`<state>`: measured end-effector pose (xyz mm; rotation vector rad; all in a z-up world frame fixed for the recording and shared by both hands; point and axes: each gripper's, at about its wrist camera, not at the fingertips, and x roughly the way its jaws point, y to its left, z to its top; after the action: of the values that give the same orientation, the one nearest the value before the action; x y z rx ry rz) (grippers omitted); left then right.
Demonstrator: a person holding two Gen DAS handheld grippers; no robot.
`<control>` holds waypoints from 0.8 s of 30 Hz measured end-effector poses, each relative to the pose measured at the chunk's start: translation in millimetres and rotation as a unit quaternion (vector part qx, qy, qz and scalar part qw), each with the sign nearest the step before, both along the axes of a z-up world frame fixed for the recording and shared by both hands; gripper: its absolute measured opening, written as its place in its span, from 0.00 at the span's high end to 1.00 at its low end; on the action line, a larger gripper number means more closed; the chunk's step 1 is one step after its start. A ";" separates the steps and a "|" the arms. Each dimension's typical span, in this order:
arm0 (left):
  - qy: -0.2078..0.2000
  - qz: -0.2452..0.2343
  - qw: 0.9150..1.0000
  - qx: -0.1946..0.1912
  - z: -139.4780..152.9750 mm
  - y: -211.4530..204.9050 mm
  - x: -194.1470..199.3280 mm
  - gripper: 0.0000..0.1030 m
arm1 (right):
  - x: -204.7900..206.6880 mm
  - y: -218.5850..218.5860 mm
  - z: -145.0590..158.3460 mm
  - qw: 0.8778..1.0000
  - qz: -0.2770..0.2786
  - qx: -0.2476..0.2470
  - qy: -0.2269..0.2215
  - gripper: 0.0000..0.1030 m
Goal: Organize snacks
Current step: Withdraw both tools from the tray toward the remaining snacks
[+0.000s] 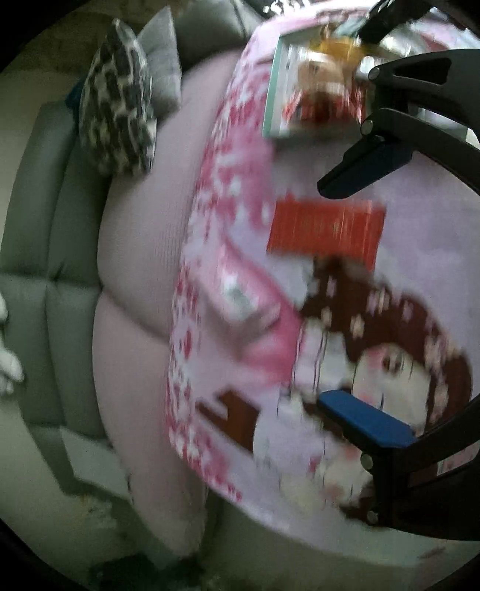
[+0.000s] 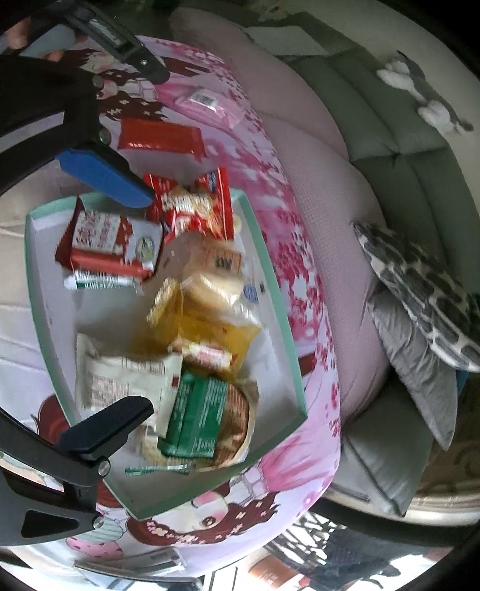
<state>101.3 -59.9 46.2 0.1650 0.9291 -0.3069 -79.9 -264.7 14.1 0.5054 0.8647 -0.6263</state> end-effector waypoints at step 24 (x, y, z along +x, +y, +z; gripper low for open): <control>0.012 0.112 0.993 0.047 -19.0 85.5 43.9 0.00 | 63.7 95.2 -5.3 0.990 0.142 -0.012 -0.012 0.00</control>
<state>145.2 25.6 27.2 0.1430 0.9773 -0.0575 -16.2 -169.5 8.8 0.3575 0.8865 -0.3680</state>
